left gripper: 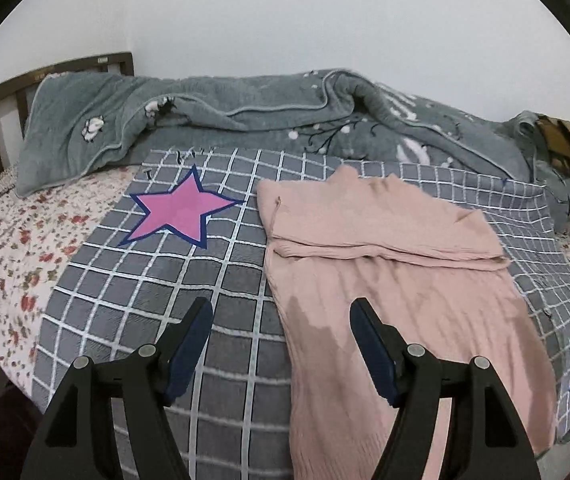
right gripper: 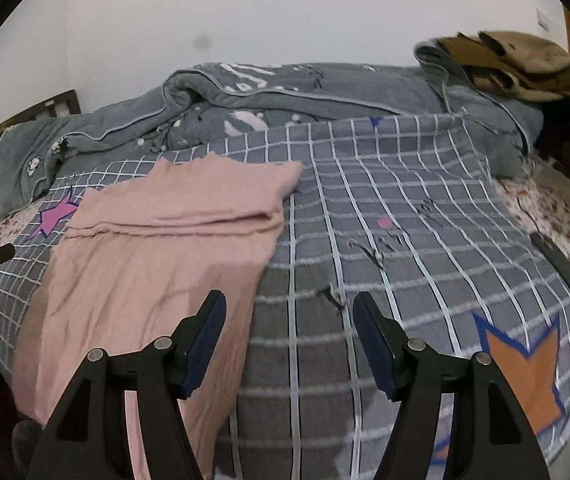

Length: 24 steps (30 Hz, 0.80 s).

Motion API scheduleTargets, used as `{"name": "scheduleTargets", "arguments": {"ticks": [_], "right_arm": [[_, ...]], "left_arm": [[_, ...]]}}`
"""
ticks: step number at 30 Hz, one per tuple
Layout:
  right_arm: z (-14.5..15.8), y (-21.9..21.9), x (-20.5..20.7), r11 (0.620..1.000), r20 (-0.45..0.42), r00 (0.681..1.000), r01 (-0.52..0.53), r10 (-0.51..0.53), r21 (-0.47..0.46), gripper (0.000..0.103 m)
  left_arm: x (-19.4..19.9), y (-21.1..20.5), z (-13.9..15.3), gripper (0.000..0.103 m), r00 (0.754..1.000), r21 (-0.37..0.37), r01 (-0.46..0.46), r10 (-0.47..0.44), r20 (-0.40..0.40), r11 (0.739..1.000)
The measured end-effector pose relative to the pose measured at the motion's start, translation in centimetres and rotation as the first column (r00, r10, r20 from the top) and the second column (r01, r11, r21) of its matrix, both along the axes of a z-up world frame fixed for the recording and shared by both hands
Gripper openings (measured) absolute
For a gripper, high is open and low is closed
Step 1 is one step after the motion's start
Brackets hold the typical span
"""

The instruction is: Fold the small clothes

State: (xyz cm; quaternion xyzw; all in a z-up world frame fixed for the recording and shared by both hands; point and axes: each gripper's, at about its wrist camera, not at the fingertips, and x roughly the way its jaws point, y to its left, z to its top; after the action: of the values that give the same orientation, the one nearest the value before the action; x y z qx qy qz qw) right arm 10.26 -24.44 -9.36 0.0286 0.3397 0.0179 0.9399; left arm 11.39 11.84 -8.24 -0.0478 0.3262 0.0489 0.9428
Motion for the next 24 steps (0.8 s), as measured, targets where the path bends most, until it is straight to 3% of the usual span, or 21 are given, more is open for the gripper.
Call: {"name": "scheduleTargets", "arguments": {"ticks": [7, 17, 24], "right_arm": [[1.5, -0.9, -3.4, 1.0, 0.004, 1.0, -0.018, 0.018, 0.023, 0.065], [5.7, -0.1, -7.6, 0.995, 0.064, 0.994, -0.09, 0.087, 0.049, 0.065], [6.5, 1.1, -9.0, 0.998, 0.107, 0.992, -0.062, 0.061, 0.007, 0.066]], "left_arm": [[-3.7, -0.7, 2.0, 0.069, 0.999, -0.054, -0.005, 0.007, 0.037, 0.999], [-8.0, -3.0, 4.6, 0.069, 0.997, -0.025, 0.021, -0.019, 0.079, 0.999], [-9.4, -3.6, 4.9, 0.07, 0.996, -0.033, 0.037, -0.034, 0.086, 0.999]]}}
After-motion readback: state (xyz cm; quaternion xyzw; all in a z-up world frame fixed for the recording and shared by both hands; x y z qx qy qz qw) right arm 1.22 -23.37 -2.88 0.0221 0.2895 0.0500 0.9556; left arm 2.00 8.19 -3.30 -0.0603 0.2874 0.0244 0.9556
